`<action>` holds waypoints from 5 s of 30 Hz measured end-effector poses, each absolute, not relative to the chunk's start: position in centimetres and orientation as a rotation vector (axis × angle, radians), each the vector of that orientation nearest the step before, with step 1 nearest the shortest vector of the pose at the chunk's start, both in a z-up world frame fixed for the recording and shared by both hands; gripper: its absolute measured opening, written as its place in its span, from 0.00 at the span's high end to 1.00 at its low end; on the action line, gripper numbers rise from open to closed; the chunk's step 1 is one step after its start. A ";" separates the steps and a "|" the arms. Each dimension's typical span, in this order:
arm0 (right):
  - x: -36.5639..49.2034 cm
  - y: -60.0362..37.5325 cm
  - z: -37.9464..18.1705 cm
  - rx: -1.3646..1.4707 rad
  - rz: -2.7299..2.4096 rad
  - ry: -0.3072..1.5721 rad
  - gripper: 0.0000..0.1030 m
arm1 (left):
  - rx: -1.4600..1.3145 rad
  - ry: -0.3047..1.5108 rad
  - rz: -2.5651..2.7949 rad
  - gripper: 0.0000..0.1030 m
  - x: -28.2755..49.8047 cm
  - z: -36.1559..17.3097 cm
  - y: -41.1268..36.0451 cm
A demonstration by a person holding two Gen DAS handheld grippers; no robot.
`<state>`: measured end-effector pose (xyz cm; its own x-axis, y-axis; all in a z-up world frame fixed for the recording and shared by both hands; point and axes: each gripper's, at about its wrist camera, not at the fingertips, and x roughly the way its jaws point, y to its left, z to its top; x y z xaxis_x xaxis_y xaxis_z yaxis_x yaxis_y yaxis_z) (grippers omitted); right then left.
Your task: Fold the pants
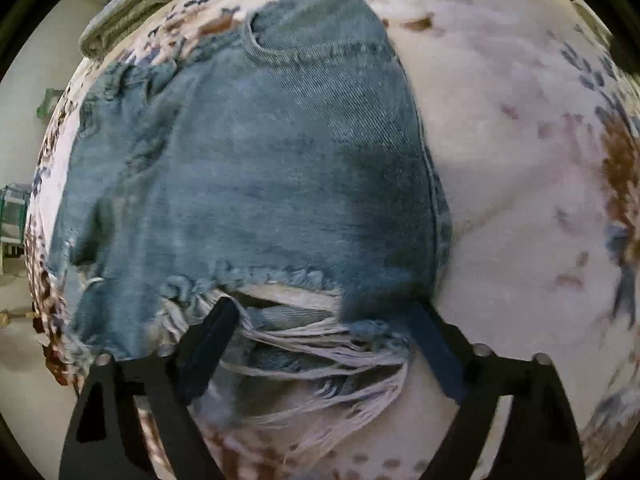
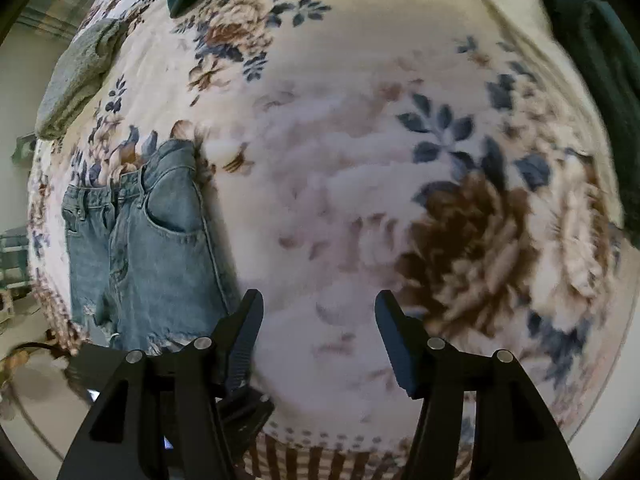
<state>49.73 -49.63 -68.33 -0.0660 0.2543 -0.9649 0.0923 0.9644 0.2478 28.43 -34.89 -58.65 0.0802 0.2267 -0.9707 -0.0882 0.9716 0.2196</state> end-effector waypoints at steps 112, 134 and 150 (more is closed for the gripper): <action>58.1 3.1 -68.3 -0.502 0.525 1.531 1.00 | -0.971 1.280 0.094 0.97 19.2 -50.9 15.2; 58.3 -0.2 -70.0 -0.498 0.521 1.540 0.46 | -0.959 1.401 0.177 0.90 18.0 -55.9 13.4; 57.7 -2.6 -67.4 -0.485 0.449 1.534 0.99 | -0.898 1.398 0.180 0.95 18.2 -52.4 17.8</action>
<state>57.69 -2.63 -67.40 -0.0069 -0.0260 -0.9996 -0.5608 0.8277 -0.0176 18.24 17.83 -52.40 0.2172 -0.3875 -0.8959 -0.6013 0.6699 -0.4355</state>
